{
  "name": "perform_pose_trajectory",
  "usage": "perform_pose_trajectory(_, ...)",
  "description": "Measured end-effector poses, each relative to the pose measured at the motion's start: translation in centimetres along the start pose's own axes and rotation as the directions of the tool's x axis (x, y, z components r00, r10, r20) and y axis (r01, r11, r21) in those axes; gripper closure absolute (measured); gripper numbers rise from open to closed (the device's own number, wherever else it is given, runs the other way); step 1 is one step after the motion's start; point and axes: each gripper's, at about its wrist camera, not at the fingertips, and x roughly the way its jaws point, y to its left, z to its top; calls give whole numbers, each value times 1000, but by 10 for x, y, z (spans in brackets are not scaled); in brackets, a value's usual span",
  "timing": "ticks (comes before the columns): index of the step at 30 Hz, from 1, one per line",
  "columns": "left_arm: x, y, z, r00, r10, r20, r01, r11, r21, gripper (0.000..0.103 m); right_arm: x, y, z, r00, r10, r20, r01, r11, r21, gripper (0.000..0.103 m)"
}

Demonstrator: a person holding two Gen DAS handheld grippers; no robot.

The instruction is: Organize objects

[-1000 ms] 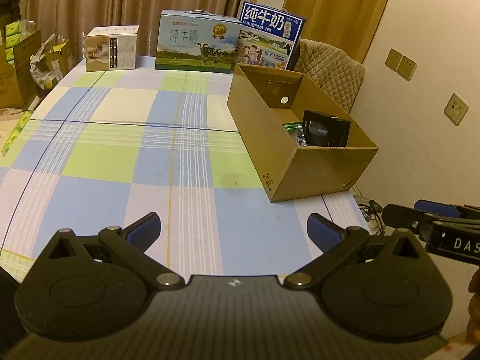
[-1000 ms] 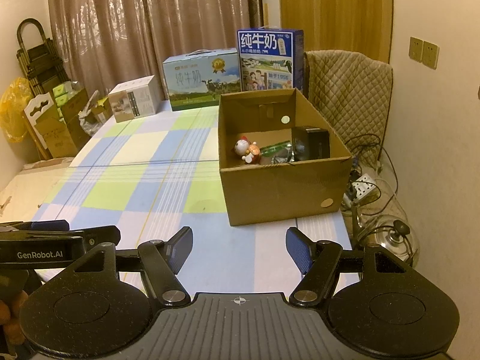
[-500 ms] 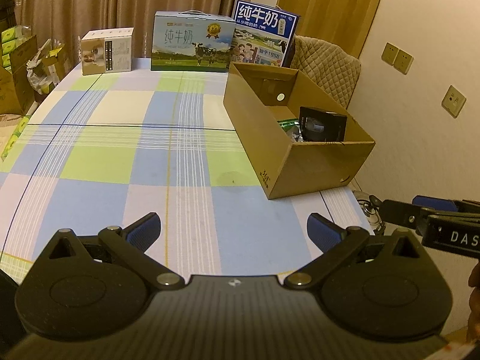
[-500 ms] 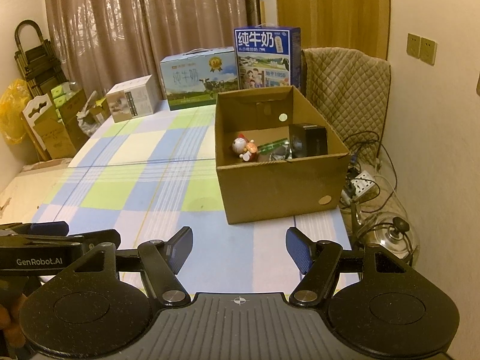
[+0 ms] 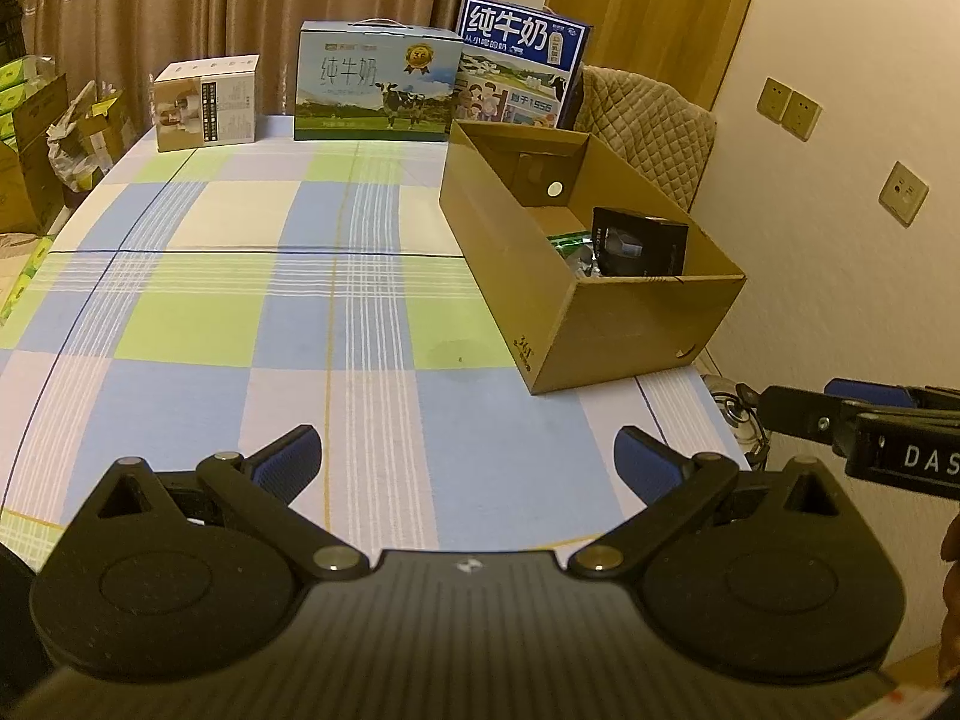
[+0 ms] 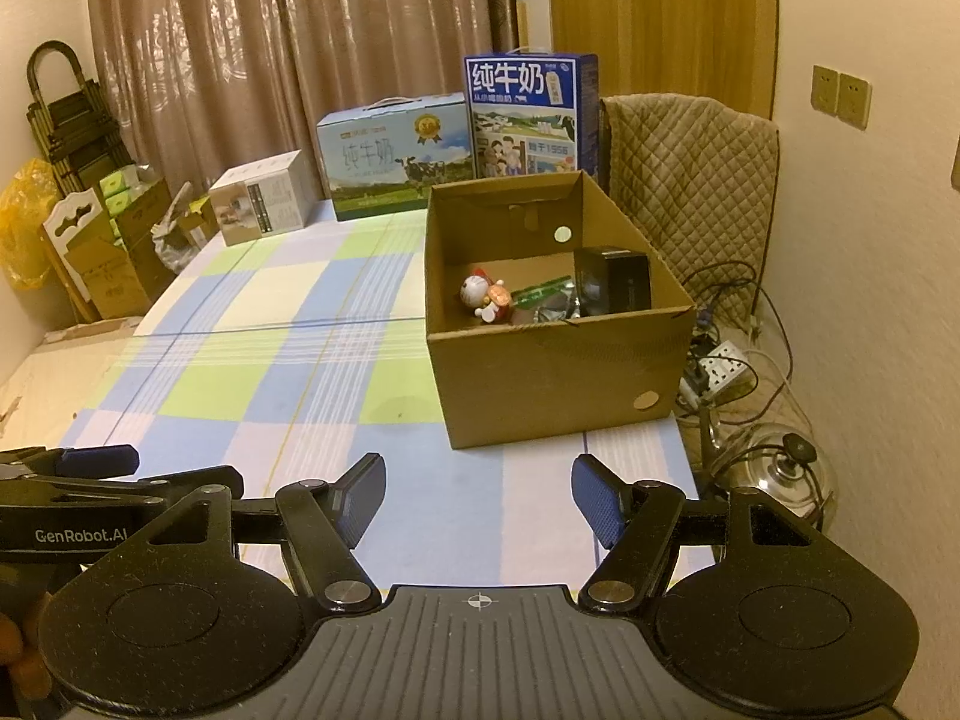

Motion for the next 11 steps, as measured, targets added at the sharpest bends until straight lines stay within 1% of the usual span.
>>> perform_pose_trajectory(8,1,-2,0,1000,-4,1,4,1000,7,1,0,-2,0,1000,1,-2,-1,1000,1,37)
perform_pose_trajectory(11,-1,-2,-1,1000,-19,16,19,1000,3,1,0,-3,-1,1000,0,-2,0,1000,4,37)
